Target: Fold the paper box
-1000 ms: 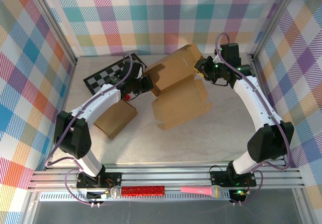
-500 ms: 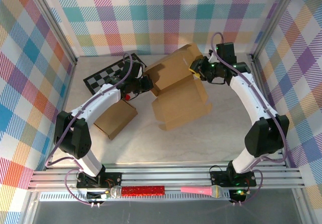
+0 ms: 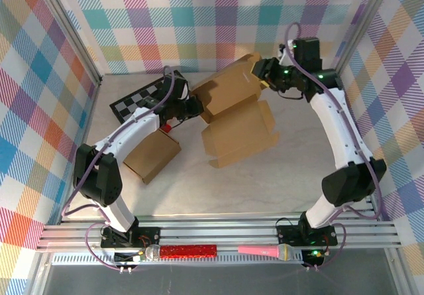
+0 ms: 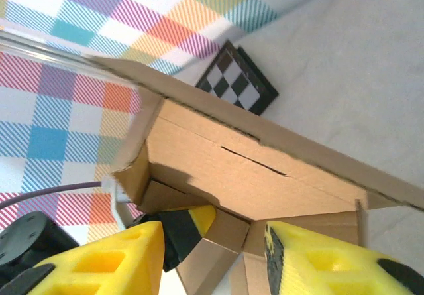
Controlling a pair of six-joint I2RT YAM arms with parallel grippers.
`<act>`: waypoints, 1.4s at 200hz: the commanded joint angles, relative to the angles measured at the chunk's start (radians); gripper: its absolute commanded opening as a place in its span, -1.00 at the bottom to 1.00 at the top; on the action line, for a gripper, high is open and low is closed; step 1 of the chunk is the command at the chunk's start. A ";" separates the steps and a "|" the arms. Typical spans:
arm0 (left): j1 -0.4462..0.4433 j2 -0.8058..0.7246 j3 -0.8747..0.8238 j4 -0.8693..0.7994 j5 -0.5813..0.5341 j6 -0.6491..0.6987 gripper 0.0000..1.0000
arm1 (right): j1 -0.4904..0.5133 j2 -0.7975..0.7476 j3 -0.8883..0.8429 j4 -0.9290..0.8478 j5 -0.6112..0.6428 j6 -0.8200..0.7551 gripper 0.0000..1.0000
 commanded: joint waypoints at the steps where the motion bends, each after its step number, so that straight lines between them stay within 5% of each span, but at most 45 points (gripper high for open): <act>1: 0.036 0.031 0.042 0.007 0.105 0.026 -1.00 | -0.070 -0.075 0.012 0.055 -0.005 -0.030 -0.10; 66: 0.083 0.093 0.061 0.056 0.446 0.055 -1.00 | -0.253 0.063 0.035 0.221 -0.346 0.045 -0.19; 129: 0.089 0.106 0.059 0.064 0.498 0.065 -1.00 | -0.218 0.155 0.028 0.325 -0.643 0.018 -0.31; 280: 0.089 0.118 0.083 0.007 0.461 0.098 -1.00 | -0.116 0.065 -0.076 0.234 -0.549 -0.134 -0.28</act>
